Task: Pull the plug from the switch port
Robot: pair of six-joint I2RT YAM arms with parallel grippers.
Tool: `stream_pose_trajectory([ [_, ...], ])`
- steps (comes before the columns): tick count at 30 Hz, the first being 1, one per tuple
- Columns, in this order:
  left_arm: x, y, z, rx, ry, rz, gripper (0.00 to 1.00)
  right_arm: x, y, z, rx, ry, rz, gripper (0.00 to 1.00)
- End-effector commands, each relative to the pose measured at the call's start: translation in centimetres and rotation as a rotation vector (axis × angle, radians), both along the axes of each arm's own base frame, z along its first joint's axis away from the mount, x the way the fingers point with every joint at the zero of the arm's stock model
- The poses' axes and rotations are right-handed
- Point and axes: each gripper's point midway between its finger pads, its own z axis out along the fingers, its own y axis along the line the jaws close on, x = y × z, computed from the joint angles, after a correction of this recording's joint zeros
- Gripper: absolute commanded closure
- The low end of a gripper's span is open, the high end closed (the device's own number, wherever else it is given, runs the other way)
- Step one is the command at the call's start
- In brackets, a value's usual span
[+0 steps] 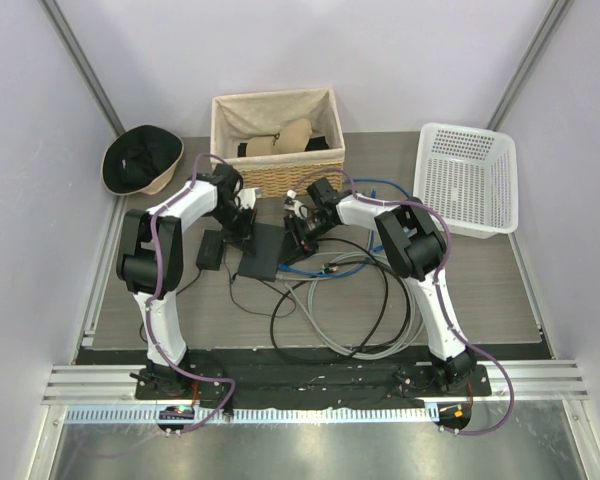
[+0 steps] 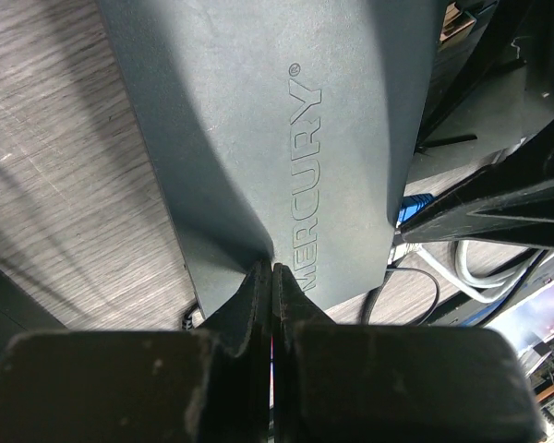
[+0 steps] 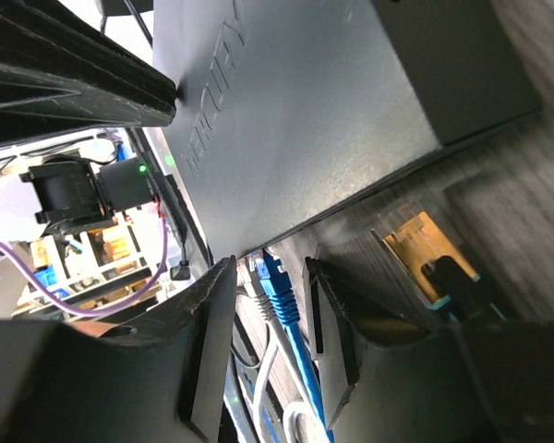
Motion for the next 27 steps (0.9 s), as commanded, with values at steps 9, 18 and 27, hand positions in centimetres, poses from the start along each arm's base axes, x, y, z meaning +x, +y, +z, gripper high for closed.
stream_pose_trajectory([
  [9, -1.2, 1.9, -4.1, 0.116, 0.059, -0.012, 1.00, -0.3, -1.2, -4.5, -0.069, -0.032, 0.031, 0.59],
  [18, -1.3, 2.1, -4.3, 0.131, 0.054, -0.011, 1.00, -0.7, -0.7, -4.7, -0.103, -0.066, 0.050, 0.55],
  [27, -1.4, 2.3, -4.5, 0.141, 0.056, -0.013, 1.00, -1.1, -0.2, -4.4, -0.072, -0.067, 0.077, 0.64],
])
